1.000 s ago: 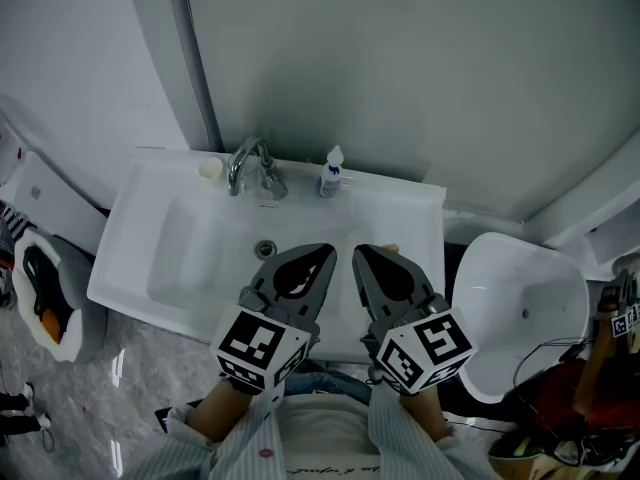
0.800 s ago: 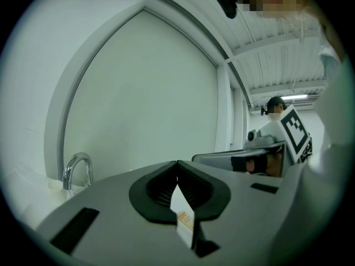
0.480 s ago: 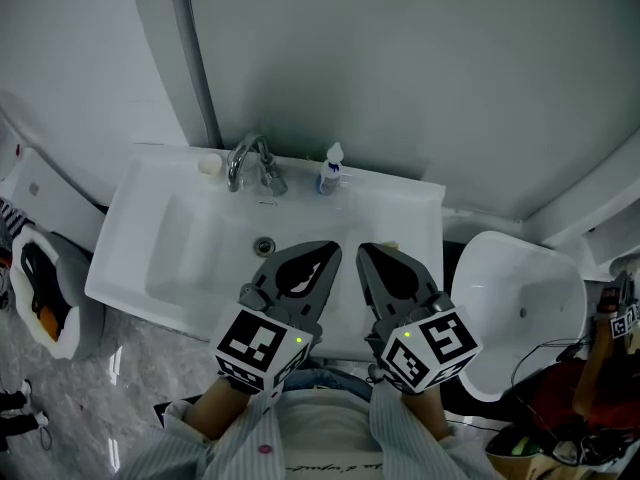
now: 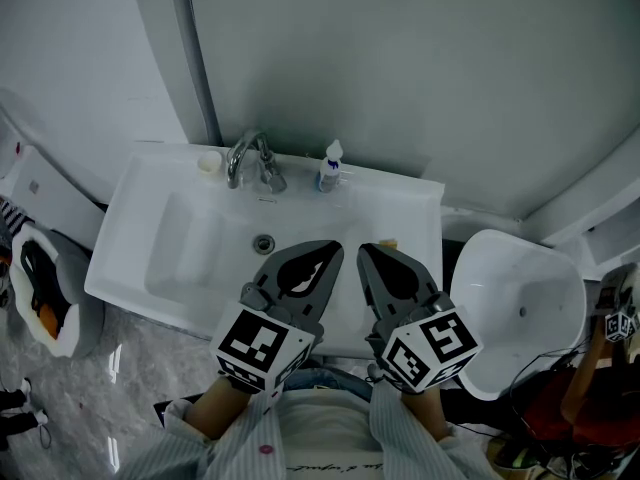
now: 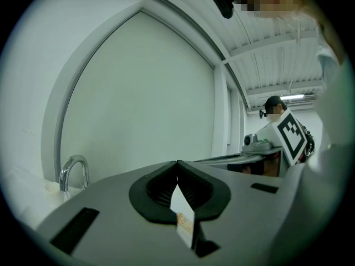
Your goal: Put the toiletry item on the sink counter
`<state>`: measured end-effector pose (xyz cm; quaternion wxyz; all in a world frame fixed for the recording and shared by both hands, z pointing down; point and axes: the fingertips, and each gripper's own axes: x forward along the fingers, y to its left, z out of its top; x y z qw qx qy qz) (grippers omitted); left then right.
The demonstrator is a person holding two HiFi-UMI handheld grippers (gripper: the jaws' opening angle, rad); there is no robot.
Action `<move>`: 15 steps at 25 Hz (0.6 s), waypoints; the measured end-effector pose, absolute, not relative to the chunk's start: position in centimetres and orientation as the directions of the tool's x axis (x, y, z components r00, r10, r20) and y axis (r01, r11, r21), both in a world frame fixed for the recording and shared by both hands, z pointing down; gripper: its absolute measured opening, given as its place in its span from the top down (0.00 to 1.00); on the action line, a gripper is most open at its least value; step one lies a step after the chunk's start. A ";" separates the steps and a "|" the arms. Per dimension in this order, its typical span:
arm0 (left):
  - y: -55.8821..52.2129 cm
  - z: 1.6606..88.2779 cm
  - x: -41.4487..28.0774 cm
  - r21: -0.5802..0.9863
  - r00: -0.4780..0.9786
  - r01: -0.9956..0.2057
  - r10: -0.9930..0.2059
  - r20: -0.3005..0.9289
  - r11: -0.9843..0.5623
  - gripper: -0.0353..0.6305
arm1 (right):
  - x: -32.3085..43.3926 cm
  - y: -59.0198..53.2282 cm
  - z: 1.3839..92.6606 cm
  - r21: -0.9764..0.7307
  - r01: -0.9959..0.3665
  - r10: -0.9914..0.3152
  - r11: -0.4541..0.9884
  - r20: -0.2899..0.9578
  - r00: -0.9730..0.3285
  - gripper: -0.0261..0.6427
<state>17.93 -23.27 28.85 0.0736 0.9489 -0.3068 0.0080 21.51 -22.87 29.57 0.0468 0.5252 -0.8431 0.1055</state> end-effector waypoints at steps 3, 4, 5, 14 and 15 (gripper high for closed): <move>-23.2 29.1 18.0 0.135 0.810 -0.586 -0.584 0.060 -0.799 0.92 | 21.6 -22.7 29.8 -0.129 -0.895 -0.876 0.426 0.188 -0.444 0.95; -23.1 29.1 18.0 0.135 0.809 -0.587 -0.585 0.059 -0.798 0.92 | 21.6 -22.7 29.8 -0.129 -0.895 -0.876 0.427 0.188 -0.445 0.95; -23.1 29.2 17.9 0.135 0.808 -0.589 -0.587 0.059 -0.797 0.92 | 21.6 -22.6 29.9 -0.129 -0.895 -0.876 0.427 0.187 -0.445 0.95; -22.8 29.4 17.8 0.137 0.804 -0.594 -0.592 0.063 -0.793 0.92 | 21.7 -22.3 30.3 -0.133 -0.894 -0.874 0.427 0.194 -0.446 0.95; -22.9 29.4 17.8 0.138 0.803 -0.595 -0.592 0.064 -0.792 0.92 | 21.7 -22.3 30.3 -0.133 -0.894 -0.873 0.427 0.196 -0.446 0.95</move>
